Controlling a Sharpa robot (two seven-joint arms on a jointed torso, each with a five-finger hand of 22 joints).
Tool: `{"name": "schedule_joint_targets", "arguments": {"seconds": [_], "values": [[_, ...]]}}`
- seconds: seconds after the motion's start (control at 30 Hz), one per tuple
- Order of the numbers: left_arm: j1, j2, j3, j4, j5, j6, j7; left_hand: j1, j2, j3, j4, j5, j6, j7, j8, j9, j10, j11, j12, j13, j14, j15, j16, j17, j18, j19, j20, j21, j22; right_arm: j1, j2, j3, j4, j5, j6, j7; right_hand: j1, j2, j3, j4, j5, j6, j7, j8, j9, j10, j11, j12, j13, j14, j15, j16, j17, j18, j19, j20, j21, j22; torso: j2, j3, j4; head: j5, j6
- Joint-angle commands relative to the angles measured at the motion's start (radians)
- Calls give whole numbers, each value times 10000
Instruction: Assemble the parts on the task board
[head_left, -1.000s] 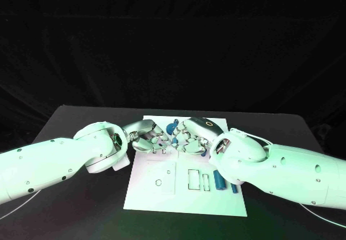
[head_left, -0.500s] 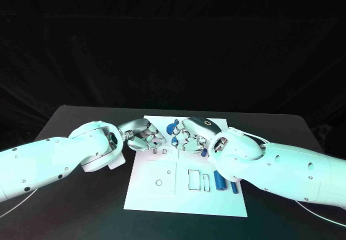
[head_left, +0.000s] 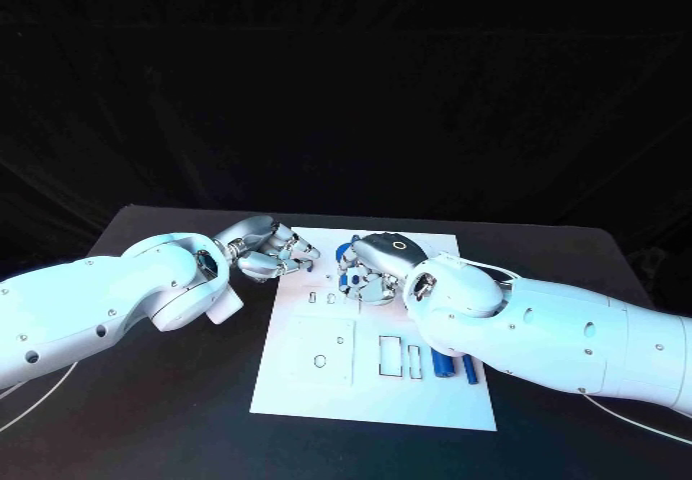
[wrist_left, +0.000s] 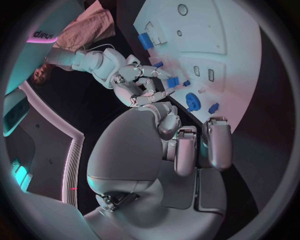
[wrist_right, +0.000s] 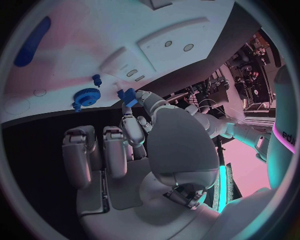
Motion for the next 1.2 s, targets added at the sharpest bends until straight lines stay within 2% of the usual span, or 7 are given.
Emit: {"name": "schedule_joint_targets", "arguments": {"seconds": [0.03, 0.13, 0.2, 0.23, 0.5, 0.67, 1.2], "values": [[26, -10, 15, 62, 3083, -1002, 1015, -231, -141, -226, 40, -74, 40, 124, 4, 17, -549, 76, -689, -798, 914, 58, -184, 2259, -50, -254, 49, -166, -349, -18, 133, -22, -99, -745, 850, -357, -28, 94, 42, -7, -57, 99, -69, 32, 11, 45, 10, 5, -10, 893, -52, -28, 1997, -142, 1066, -57, 55, 2632, -7, 5, -23, 24, -19], [31, -22, 17, 103, 4498, -1405, 1483, -478, -284, -570, 89, -87, 42, 219, -1, 16, -1069, 282, -1304, -1485, 619, 221, -654, 1568, 141, -895, 170, -607, -1310, -51, 271, -37, -199, -825, 1195, -409, -20, 97, 53, -12, -69, 94, -71, 32, 11, 56, 9, 19, 6, 895, -52, -22, 2008, -142, 1066, -58, 55, 2632, -5, 9, -39, 29, -20], [33, -29, 18, 129, 5269, -1652, 1779, -542, -300, -757, 93, -89, -34, 297, -18, 6, -2170, 375, -2600, -2936, 324, 307, -1101, 958, 236, -1201, 267, -850, -1760, -82, 356, -44, -259, -891, 1378, -449, -22, 95, 53, -12, -71, 93, -70, 31, 11, 54, 10, 16, 3, 895, -52, -24, 2006, -142, 1066, -58, 55, 2632, -8, 12, -41, 49, -12], [34, -34, 18, 139, 5532, -1743, 1891, -533, -268, -827, 82, -88, -57, 310, -12, 7, -2427, 396, -2979, -3337, 235, 328, -1233, 792, 248, -1229, 304, -893, -1809, -94, 390, -46, -284, -928, 1446, -474, -24, 92, 52, -11, -72, 92, -69, 31, 11, 51, 10, 12, 0, 894, -52, -25, 2003, -142, 1066, -58, 55, 2632, -6, 18, -34, 46, -20], [38, -71, 18, 235, 6379, -2089, 2342, -550, -222, -1084, 74, -88, 21, 334, 26, 22, -2465, 430, -3232, -3624, 80, 361, -1480, 479, 307, -1396, 352, -1067, -2099, -129, 564, -53, -414, -1130, 1748, -623, -40, 80, 48, -4, -94, 85, -64, 30, 12, 41, 14, -2, -12, 895, -51, -24, 2006, -142, 1066, -59, 55, 2632, -1, 13, -18, 39, -72], [38, -71, 18, 277, 6628, -2285, 2557, -516, -200, -1219, 56, -82, -128, 311, -23, -1, -2493, 406, -3346, -3775, 15, 351, -1585, 354, 342, -1501, 357, -1184, -2279, -135, 635, -54, -431, -1206, 1813, -670, -48, 78, 47, 0, -103, 84, -63, 30, 13, 47, 16, 4, -5, 898, -51, -16, 2020, -142, 1066, -59, 55, 2632, 2, 28, -32, 79, -99], [40, -85, 18, 283, 6807, -2284, 2587, -519, -191, -1268, 63, -83, -159, 315, -18, 0, -2494, 410, -3367, -3813, 31, 347, -1563, 386, 339, -1490, 353, -1189, -2271, -150, 673, -55, -483, -1235, 1941, -719, -98, 69, 38, 31, -135, 77, -57, 31, 14, 45, 22, -5, -11, 896, -46, -20, 2014, -142, 1066, -58, 55, 2632, -4, 27, -35, 78, -127]]}}
